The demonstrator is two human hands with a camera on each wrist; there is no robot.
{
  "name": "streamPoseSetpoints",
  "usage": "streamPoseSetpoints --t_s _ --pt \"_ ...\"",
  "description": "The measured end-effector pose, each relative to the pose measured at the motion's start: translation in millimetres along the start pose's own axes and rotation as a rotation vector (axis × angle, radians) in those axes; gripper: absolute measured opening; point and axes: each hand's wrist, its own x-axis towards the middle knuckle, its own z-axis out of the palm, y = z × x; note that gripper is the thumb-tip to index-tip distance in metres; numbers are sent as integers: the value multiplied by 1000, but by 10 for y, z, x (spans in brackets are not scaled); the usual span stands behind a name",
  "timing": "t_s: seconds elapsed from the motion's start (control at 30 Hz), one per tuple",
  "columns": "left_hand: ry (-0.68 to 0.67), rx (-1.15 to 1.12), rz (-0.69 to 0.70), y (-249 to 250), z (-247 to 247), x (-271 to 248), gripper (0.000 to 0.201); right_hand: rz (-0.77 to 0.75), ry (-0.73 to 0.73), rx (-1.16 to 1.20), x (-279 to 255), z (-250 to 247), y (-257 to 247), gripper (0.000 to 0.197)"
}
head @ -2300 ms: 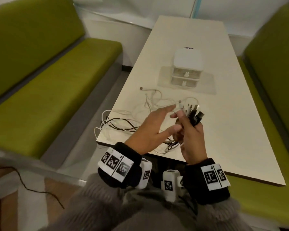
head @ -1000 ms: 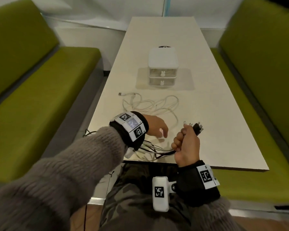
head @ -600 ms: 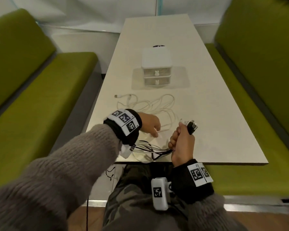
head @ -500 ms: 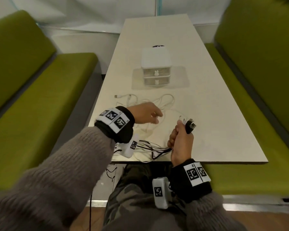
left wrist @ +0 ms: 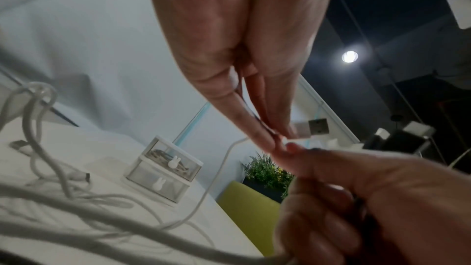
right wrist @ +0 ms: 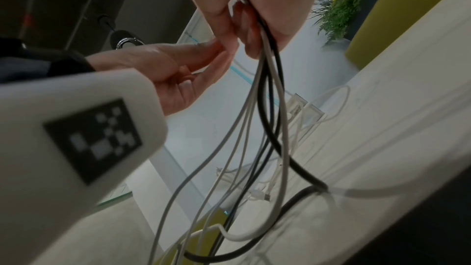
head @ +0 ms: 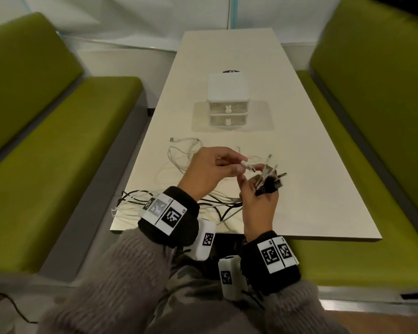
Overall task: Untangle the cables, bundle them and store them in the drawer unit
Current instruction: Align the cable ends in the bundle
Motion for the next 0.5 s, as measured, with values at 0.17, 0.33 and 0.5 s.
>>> streamPoseSetpoints --t_s 0.17,0.33,0.5 --pt "71 232 118 -54 -9 -5 6 62 1 104 9 -13 19 17" --pt "-20 190 138 -77 -31 -7 4 89 -27 174 14 -16 24 13" --pt "-107 282 157 -182 -33 -10 6 31 -99 176 22 -20 -16 8"
